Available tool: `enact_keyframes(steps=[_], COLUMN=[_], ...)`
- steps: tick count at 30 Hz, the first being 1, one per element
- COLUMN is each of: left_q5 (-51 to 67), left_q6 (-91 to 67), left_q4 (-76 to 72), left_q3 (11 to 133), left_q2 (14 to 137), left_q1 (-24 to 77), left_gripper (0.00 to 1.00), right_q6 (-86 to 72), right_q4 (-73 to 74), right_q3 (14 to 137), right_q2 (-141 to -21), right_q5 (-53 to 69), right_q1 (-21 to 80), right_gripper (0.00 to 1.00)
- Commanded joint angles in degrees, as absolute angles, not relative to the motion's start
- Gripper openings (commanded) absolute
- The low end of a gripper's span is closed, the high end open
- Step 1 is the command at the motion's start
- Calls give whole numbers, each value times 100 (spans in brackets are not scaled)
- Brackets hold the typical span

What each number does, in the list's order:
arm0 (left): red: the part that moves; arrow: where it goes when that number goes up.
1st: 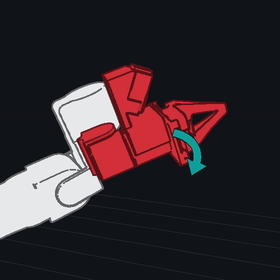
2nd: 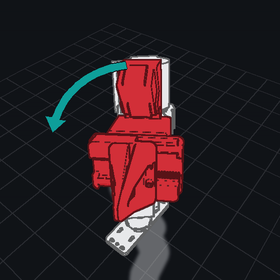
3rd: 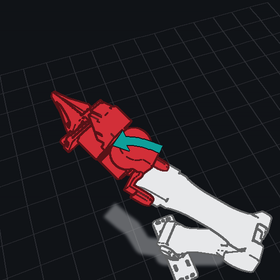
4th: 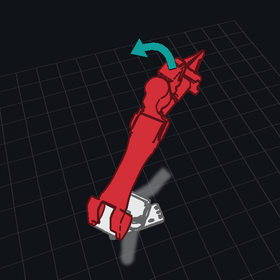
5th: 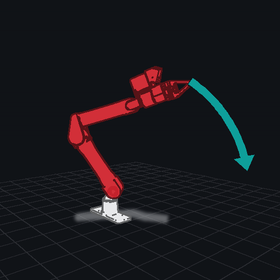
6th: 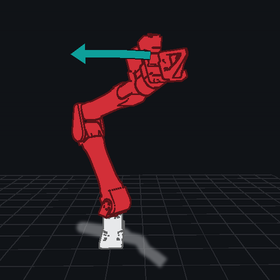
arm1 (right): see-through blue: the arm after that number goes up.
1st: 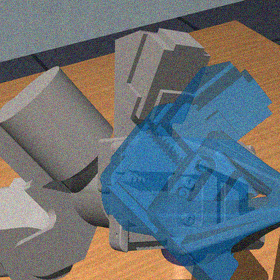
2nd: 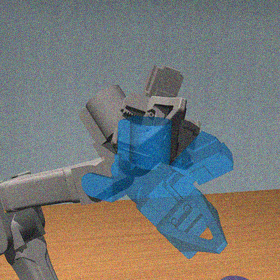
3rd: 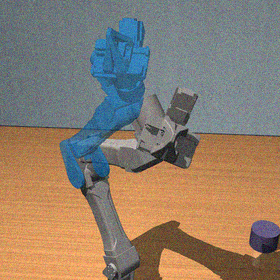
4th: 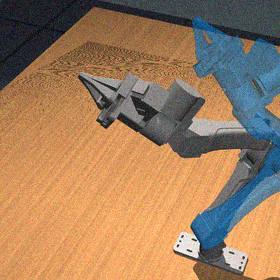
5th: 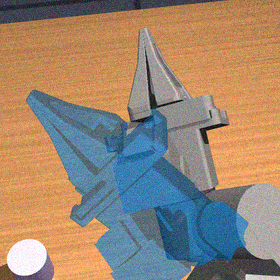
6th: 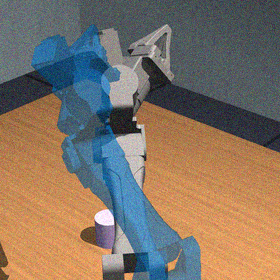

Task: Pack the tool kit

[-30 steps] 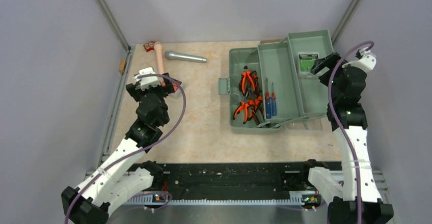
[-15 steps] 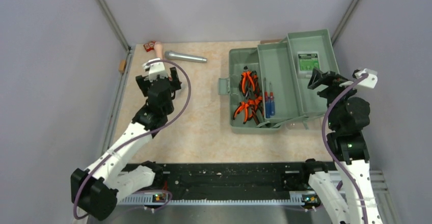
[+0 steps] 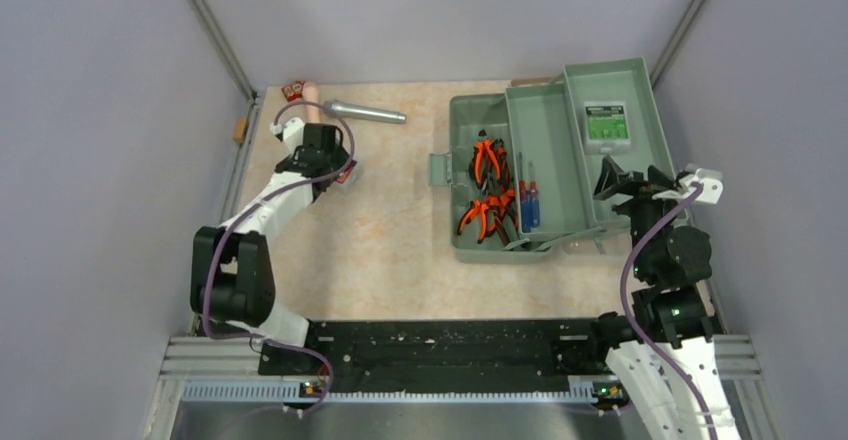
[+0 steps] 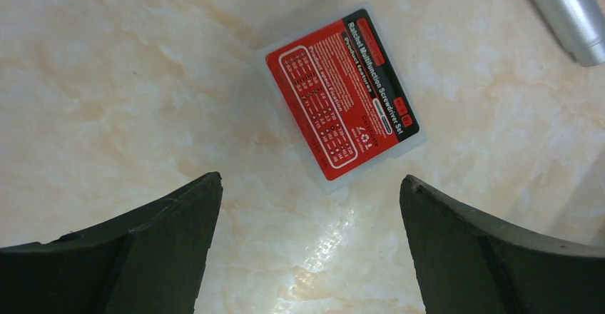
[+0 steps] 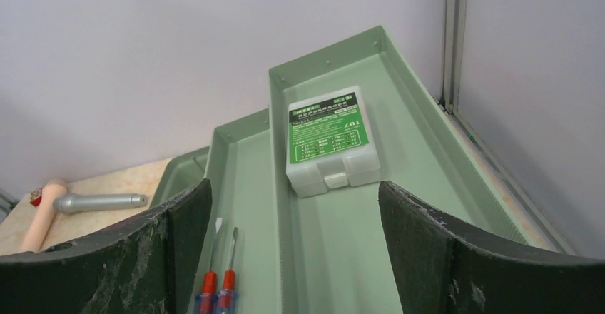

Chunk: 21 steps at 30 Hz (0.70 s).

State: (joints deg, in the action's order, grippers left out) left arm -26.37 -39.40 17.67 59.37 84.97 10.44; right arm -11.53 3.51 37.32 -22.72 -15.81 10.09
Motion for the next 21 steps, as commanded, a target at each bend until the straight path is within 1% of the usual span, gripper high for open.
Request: enact_keyframes(steps=[1, 10, 14, 18, 21], left_q5=[-2035, -2231, -2344, -2509, -2771], left_q6=[-5011, -5912, -6308, -6448, -6655], left_q4=[1881, 2513, 3141, 3779, 4217], left_q3=[6517, 7685, 8153, 8607, 8765], left_q2=[9076, 10519, 11001, 11292, 11289], left_q1=[967, 856, 810, 809, 809], left_gripper=[99, 99, 99, 99, 99], right_q6=[-1047, -834, -778, -780, -781], right_q4=[-145, -219, -275, -325, -342], right_q3=[3456, 3196, 3092, 3029, 3020], right_q2=[-2018, -1497, -1345, -1303, -1286], right_q5=[-1715, -1952, -2029, -2050, -2062], right_q1=[1158, 1230, 1249, 1255, 1261], right_gripper=[86, 88, 89, 89, 89])
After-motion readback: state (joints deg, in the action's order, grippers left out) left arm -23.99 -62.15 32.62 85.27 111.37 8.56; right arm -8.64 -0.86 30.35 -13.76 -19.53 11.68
